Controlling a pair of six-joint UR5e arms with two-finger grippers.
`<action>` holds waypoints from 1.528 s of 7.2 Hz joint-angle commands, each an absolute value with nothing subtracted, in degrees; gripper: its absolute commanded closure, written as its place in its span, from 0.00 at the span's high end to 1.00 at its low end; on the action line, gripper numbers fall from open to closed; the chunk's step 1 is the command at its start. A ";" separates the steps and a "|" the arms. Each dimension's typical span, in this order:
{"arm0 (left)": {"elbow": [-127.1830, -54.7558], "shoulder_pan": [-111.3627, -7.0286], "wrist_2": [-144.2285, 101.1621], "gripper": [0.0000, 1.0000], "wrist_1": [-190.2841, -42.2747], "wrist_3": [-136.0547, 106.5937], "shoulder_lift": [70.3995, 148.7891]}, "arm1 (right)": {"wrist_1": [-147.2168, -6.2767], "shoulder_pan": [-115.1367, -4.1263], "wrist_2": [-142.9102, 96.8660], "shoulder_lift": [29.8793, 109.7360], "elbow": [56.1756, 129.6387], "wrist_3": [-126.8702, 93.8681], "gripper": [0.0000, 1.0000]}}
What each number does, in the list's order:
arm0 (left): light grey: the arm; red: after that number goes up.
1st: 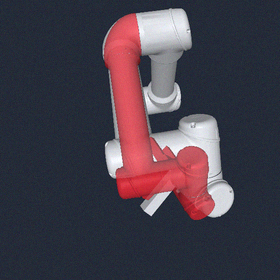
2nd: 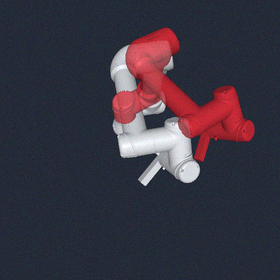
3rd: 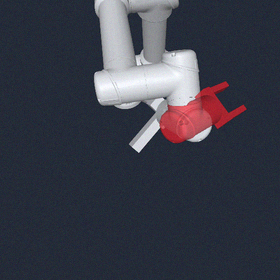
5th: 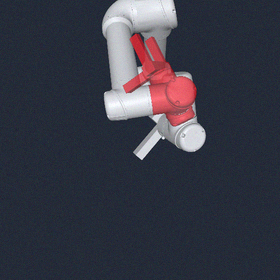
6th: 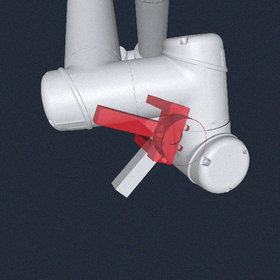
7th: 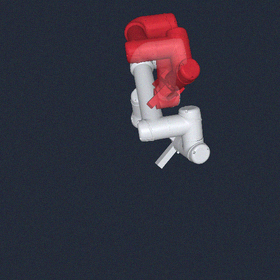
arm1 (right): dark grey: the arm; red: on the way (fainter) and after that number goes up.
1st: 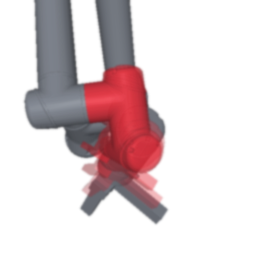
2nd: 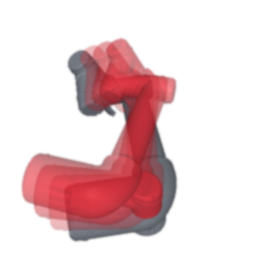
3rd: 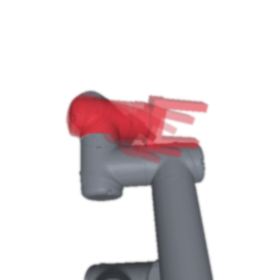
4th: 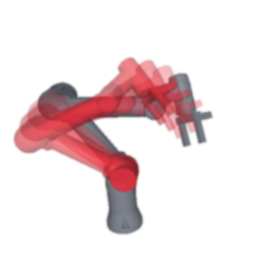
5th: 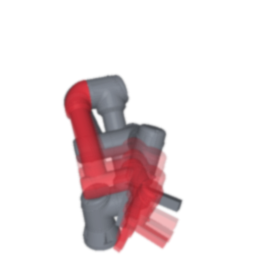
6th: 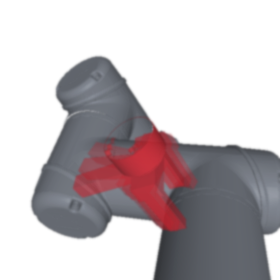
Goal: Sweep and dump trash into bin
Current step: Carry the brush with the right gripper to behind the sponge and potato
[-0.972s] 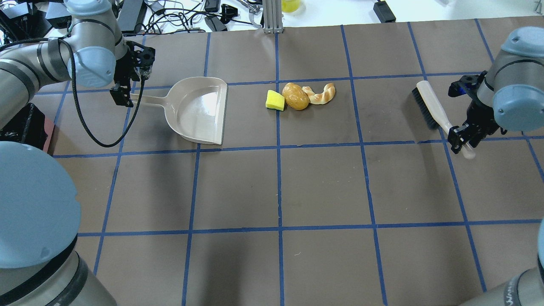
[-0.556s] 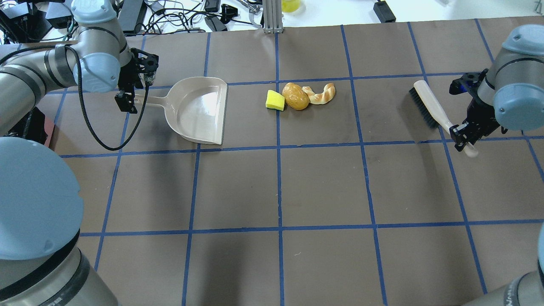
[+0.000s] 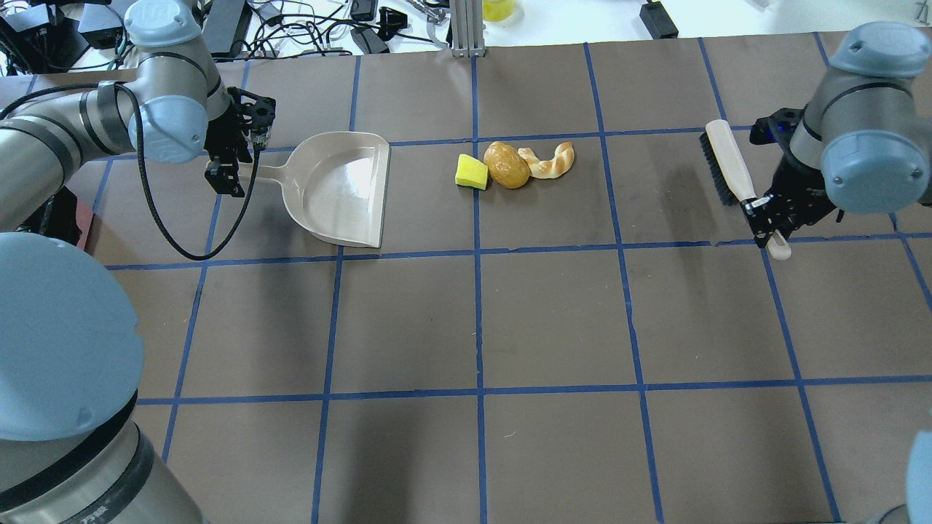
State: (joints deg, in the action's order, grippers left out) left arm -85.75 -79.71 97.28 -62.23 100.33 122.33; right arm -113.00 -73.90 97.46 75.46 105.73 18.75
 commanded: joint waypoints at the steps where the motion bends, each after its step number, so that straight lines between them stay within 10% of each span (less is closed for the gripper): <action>1: -85.52 -79.80 96.86 0.26 -62.23 100.29 122.26 | -111.19 -83.98 98.08 73.66 103.02 4.36 0.00; 4: -85.08 -80.07 96.86 0.01 -62.31 100.11 122.17 | -108.28 -93.49 100.11 68.83 98.27 -7.35 0.00; 11: -84.73 -81.74 98.96 0.00 -62.67 96.42 122.17 | -106.97 -101.51 95.80 63.29 92.29 -18.09 0.00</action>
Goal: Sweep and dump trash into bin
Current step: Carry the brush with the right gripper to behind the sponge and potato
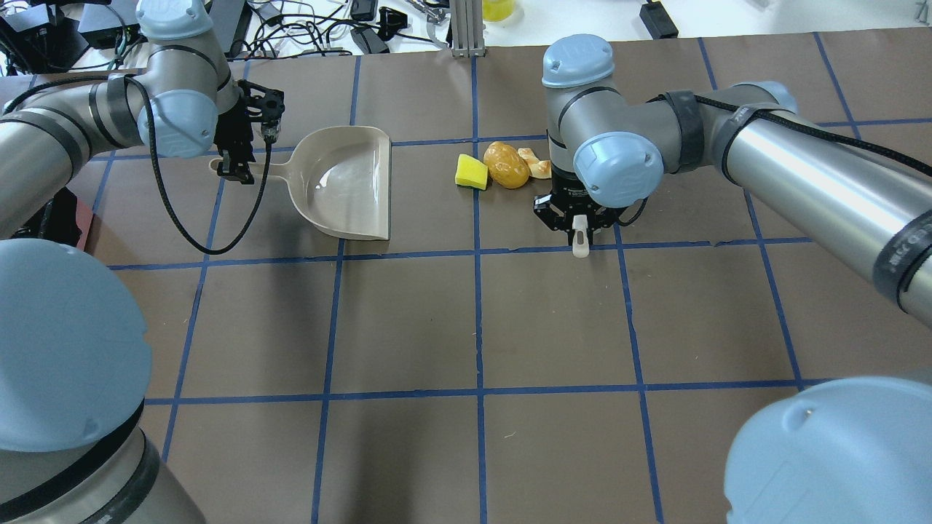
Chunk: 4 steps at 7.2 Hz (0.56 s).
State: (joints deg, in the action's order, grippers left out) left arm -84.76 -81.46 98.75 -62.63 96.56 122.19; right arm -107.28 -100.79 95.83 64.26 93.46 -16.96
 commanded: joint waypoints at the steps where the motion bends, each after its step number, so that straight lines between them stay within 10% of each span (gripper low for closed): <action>1: -84.73 -82.00 98.96 0.00 -62.67 95.98 122.25 | -107.05 -102.82 95.71 62.76 92.02 -18.54 0.00; 4: -84.73 -82.70 99.32 0.00 -62.67 94.84 122.26 | -107.14 -105.20 93.70 62.67 91.85 -22.23 0.00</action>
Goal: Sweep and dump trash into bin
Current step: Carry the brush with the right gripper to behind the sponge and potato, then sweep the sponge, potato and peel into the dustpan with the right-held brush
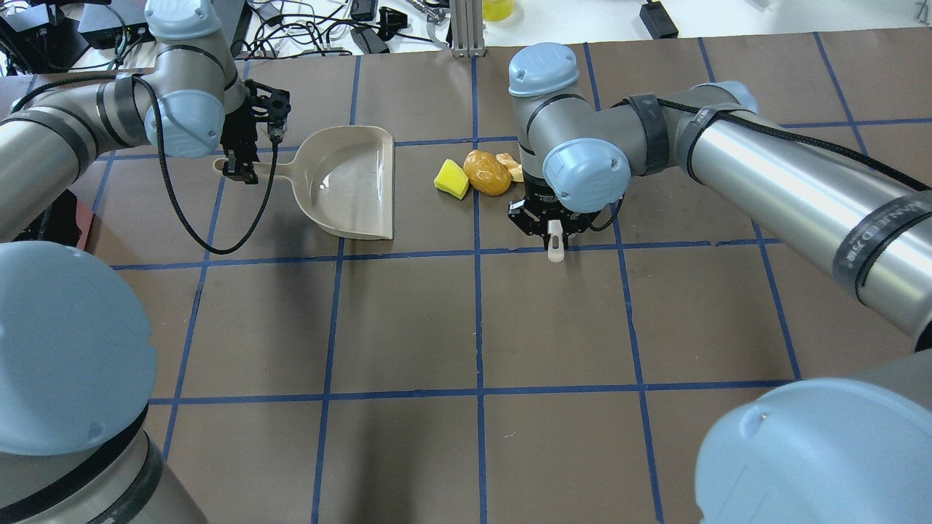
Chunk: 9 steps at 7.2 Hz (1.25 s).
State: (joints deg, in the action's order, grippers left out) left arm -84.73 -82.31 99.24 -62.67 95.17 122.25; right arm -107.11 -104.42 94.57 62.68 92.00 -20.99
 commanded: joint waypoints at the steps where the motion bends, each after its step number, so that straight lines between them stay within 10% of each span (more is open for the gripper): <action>1: -84.73 -83.49 100.71 0.00 -62.75 93.01 122.34 | -107.14 -106.95 93.69 62.49 90.63 -22.67 0.00; 9: -84.73 -84.11 100.99 0.00 -62.75 92.81 122.61 | -107.84 -112.05 88.69 59.33 86.32 -32.52 0.00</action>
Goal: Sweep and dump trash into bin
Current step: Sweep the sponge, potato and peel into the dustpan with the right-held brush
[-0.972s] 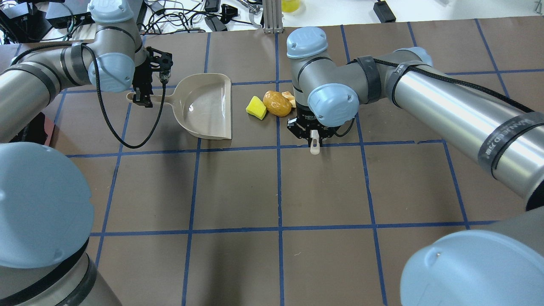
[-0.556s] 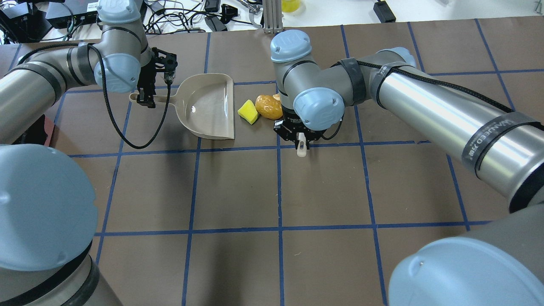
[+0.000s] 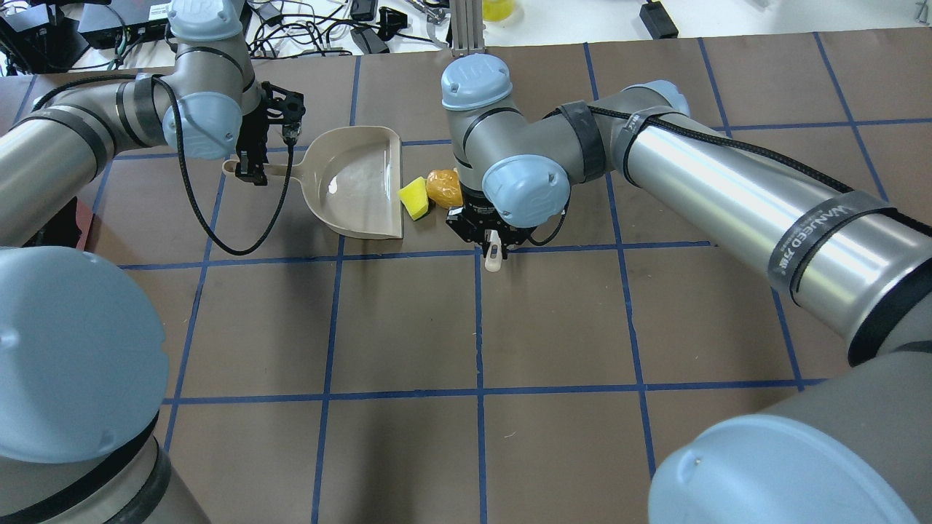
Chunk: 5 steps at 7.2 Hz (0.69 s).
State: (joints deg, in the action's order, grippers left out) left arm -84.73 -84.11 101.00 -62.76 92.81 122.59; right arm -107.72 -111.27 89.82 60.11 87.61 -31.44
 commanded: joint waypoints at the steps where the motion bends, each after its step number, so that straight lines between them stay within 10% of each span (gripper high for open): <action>1: -84.73 -84.11 100.99 0.00 -62.75 92.81 122.61 | -107.84 -113.19 88.59 58.28 85.18 -34.17 0.00; 5: -84.73 -84.11 100.90 0.00 -62.75 92.81 122.61 | -107.93 -115.74 85.96 56.95 82.18 -38.40 0.00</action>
State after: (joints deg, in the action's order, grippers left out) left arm -84.73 -84.11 100.97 -62.75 92.81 122.58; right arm -107.86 -115.06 86.47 57.03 82.50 -37.43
